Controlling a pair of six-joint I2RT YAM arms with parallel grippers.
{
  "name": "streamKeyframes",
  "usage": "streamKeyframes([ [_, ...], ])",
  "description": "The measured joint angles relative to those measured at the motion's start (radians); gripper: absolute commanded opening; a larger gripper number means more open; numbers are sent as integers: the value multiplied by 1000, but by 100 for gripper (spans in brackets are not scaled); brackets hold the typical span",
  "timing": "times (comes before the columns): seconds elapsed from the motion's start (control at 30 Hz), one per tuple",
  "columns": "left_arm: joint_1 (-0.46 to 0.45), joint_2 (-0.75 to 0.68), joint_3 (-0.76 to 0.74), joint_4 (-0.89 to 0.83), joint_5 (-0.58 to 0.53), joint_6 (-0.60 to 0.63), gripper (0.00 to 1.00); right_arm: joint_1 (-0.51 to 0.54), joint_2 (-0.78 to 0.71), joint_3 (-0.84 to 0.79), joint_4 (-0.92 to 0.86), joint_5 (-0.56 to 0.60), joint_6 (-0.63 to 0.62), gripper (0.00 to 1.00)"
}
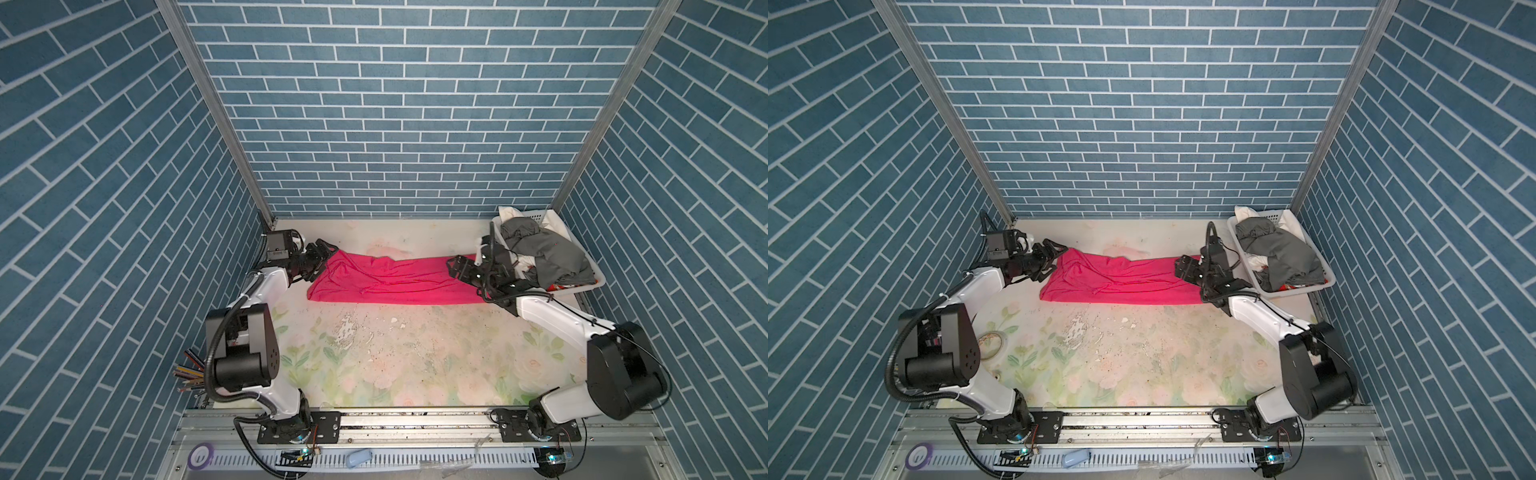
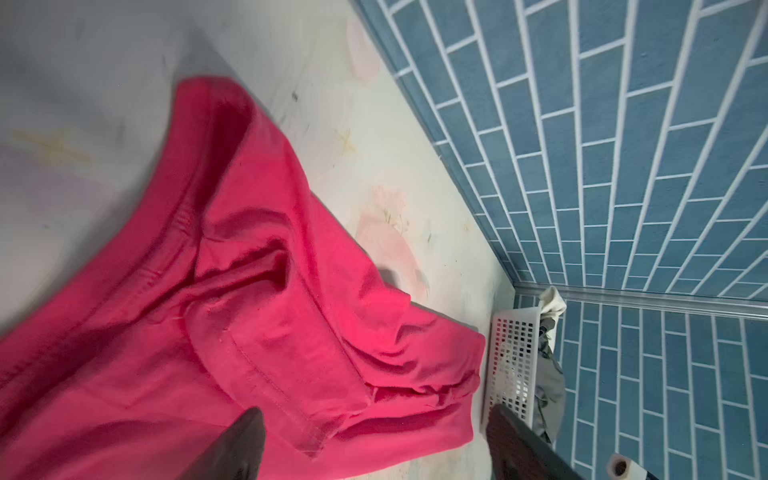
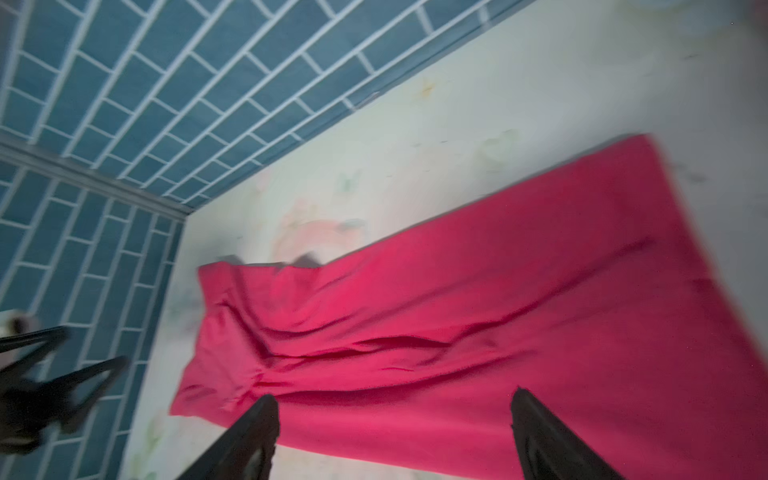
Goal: Fold and stack the t-shirts
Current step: 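Grasp the folded shirt's middle with the right gripper while the left holds its end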
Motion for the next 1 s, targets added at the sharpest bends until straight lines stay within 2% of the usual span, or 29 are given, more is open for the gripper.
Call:
streamKeyframes([
  [0.23, 25, 96, -13, 56, 49, -71, 86, 242, 386, 185, 239, -78, 282, 89],
  [0.4, 74, 97, -95, 130, 80, -93, 86, 338, 545, 291, 318, -135, 422, 89],
  [0.7, 135, 134, -194, 192, 84, -93, 86, 377, 669, 391, 432, -193, 589, 90],
  [1.0, 156, 140, -204, 223, 105, -89, 86, 369, 781, 506, 452, -224, 658, 90],
])
